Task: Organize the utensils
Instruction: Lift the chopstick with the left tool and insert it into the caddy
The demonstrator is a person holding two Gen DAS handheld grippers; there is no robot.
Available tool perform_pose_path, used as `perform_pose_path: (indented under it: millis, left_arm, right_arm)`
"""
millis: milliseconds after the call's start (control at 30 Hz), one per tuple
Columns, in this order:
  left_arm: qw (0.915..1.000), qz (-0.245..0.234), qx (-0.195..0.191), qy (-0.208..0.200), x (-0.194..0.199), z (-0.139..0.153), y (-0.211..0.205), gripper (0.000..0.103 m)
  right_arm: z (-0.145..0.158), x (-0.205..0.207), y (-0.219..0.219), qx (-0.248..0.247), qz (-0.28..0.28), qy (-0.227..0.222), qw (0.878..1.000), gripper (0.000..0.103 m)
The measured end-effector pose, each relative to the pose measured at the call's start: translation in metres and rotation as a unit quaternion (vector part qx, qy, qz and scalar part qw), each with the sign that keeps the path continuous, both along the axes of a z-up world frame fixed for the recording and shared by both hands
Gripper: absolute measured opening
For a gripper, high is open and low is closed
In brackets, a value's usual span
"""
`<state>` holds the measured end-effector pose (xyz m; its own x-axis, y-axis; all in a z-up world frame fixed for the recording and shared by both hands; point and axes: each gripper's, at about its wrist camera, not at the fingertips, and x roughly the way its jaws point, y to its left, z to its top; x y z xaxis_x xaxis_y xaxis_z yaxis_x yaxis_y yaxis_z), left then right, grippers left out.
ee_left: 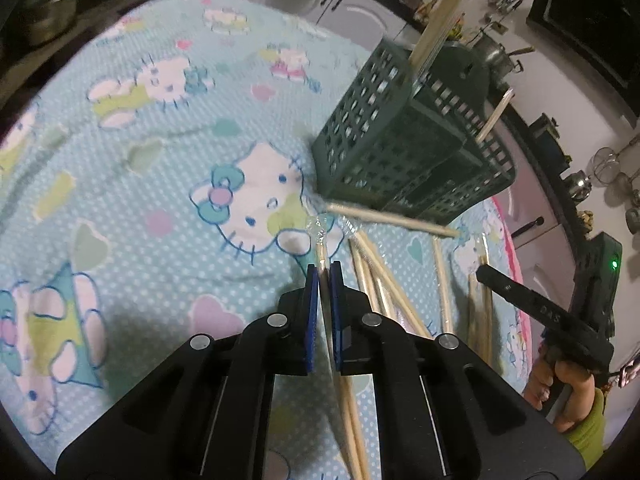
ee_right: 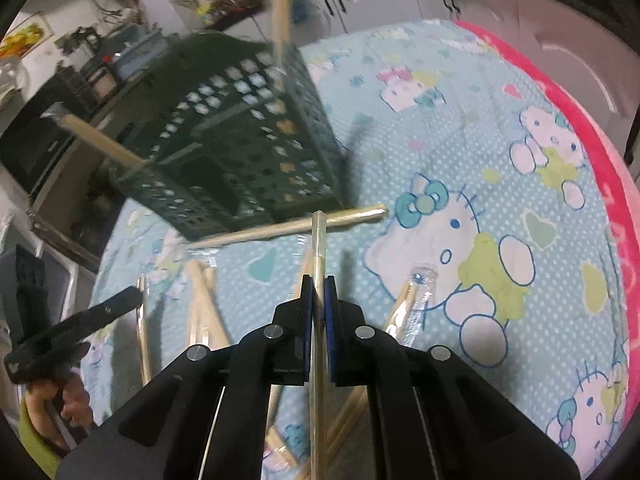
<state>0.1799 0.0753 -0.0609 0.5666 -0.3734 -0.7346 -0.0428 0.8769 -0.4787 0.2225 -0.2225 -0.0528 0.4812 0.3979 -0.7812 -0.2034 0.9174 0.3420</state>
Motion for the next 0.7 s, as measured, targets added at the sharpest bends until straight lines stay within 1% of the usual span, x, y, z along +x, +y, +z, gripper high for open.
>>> perform_pose_path:
  millis: [233, 467, 633, 700]
  left_arm:
    - [0.999, -0.008, 0.003, -0.043, -0.014, 0.033, -0.004, 0.003]
    - [0.9959, -0.032, 0.012, -0.084, -0.02, 0.062, -0.029, 0.003]
    - [0.9924, -0.052, 0.02, -0.11, -0.024, 0.08, -0.045, 0.003]
    - [0.9912, -0.057, 0.017, -0.118, -0.024, 0.086, -0.049, 0.003]
  right_arm:
    - [0.041, -0.026, 0.004, 0.018, 0.023, -0.055, 0.998, 0.006]
    - [0.083, -0.051, 0.007, 0.018, 0.041, -0.116, 0.992, 0.006]
    - [0.102, -0.063, 0.004, 0.021, 0.045, -0.148, 0.988, 0.006]
    - [0.111, -0.068, 0.002, 0.02, 0.045, -0.167, 0.985, 0.006]
